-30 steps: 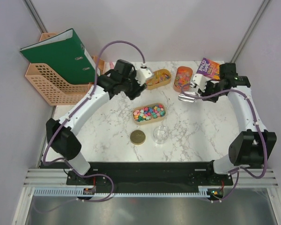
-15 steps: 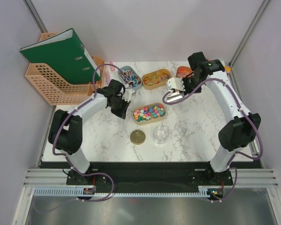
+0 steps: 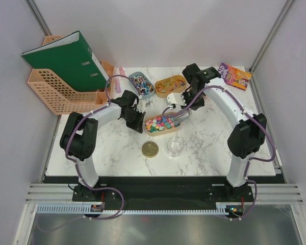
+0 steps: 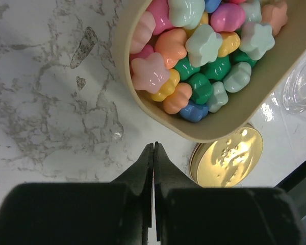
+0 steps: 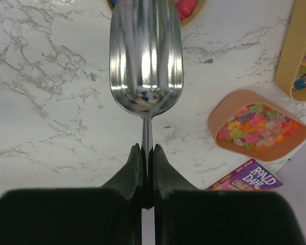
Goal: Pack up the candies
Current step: Scoop the fake candies from the storage box.
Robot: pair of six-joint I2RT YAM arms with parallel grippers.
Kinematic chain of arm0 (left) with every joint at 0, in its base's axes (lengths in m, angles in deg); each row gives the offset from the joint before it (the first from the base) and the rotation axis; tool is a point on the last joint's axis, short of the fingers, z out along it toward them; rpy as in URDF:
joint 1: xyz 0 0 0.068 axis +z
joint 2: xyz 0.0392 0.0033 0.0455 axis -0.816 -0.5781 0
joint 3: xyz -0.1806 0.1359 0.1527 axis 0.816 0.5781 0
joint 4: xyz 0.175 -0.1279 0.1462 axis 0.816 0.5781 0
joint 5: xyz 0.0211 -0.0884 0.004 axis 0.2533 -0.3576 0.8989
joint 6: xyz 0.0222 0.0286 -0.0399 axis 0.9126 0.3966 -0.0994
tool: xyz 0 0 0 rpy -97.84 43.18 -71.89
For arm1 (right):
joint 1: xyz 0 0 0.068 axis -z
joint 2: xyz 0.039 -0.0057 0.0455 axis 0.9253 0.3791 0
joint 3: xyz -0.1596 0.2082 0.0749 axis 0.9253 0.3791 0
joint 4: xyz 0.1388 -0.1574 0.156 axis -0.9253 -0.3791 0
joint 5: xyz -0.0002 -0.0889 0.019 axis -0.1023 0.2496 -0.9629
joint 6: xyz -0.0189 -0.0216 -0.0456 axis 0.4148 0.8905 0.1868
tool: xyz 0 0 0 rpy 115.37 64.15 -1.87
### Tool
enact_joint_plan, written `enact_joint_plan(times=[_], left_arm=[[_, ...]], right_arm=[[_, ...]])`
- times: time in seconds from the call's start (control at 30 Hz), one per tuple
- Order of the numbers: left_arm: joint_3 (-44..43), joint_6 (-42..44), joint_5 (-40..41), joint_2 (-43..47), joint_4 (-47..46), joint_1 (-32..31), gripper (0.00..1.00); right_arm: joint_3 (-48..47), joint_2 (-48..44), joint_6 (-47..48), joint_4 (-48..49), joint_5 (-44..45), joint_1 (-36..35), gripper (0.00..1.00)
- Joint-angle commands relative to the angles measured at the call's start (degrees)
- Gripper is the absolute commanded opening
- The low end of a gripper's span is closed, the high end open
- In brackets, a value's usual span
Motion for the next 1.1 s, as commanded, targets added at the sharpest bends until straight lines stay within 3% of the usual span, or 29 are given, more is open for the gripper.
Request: enact_joint_plan(times=[0.0,0.57,0.97,1.07], left_arm=[[-0.5,-2.9,-3.4,-1.9,-3.7,0.0,0.02],[-1.2,-5.0,-8.2,-5.0,-10.2,-1.2,0.02],[-0.9,-7.2,-10.0,-5.0,-11.8,-1.5,0.02],[-0.6,-7.2,-10.1,-5.0,-11.8,-1.5,0.02]], right_arm=[[-3.0,1.6,-3.0,-1.4,3.1,-0.8,0.0],[-8.5,11.2,-11.9,-1.4,16.2,-7.5,0.0],[-9.0,15.1,-15.4,-0.3,15.2,-9.6,0.0],[-4.8,13.6,-15.0,2.6,15.3,-9.7,0.0]])
